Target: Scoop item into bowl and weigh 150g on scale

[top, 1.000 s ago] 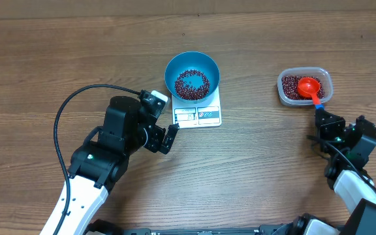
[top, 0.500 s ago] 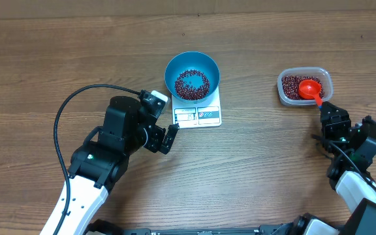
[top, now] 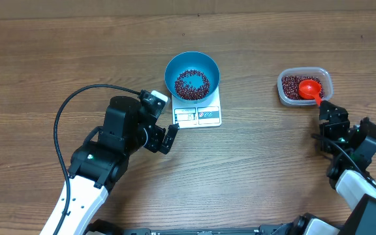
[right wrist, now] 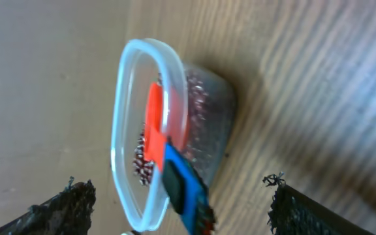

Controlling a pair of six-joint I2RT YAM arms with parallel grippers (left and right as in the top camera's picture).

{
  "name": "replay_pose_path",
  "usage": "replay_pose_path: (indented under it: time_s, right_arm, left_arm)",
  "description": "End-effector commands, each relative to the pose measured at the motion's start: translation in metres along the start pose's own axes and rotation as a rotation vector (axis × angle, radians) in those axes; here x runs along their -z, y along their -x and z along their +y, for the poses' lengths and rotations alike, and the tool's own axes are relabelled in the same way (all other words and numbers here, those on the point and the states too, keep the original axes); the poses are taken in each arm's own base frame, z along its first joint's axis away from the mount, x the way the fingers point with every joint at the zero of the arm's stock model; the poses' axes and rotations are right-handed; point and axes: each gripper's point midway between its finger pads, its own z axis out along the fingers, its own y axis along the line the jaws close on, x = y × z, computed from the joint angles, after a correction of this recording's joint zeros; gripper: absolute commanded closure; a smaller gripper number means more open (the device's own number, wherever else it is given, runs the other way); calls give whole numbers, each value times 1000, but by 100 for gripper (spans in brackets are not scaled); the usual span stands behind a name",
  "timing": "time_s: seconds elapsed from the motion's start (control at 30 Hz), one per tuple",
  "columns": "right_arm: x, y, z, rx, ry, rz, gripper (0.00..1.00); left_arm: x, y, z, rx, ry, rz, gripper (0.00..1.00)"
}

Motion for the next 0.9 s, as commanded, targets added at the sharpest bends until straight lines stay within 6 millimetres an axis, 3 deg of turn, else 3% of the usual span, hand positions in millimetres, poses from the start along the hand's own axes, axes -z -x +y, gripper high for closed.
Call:
replay_pose_path:
  time_s: [0.0, 0.5, 0.87]
  right_arm:
    - [-4, -1, -1, -31, 14, 14, 13]
    - [-5, 11, 17, -38, 90, -33, 20]
    - [-9, 15, 10, -43, 68, -57, 22]
  left_arm:
    - [4, 2, -2, -18, -10, -16, 0]
    - [4, 2, -2, -18, -10, -16, 0]
    - [4, 2, -2, -19, -10, -15, 0]
